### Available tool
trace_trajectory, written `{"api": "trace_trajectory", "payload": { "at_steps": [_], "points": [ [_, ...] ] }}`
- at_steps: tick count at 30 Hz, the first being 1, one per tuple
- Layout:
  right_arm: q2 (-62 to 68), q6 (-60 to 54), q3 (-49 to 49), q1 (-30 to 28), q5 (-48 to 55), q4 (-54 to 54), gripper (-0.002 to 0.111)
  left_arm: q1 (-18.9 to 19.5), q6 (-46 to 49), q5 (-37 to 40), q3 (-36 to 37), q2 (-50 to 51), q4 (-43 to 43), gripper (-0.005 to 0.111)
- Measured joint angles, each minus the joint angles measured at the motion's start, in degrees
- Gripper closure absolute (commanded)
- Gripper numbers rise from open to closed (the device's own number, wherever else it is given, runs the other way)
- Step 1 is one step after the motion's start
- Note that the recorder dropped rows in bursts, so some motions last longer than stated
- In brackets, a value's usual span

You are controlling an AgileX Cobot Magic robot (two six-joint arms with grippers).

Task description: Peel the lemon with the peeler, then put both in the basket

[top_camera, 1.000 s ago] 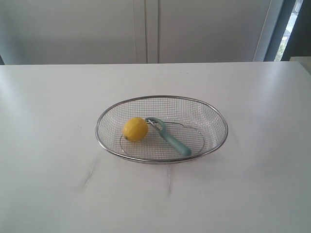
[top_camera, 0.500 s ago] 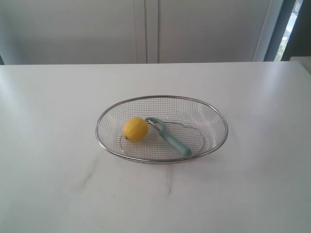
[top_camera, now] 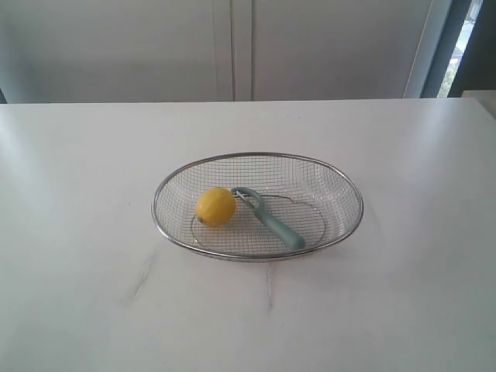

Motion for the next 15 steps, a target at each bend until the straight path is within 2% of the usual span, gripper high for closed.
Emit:
{"api": "trace_trajectory", "payload": {
  "at_steps": [8,15],
  "points": [
    [0.00,0.68,0.00,0.00,2.07,0.00,0.103,0.00,0.00,0.00,0.00,0.00,0.00,0.107],
    [0.00,5.62,0.00,0.00,2.19,0.00,0.103,0.00,0.00,0.00,0.00,0.00,0.00,0.107]
  ]
}}
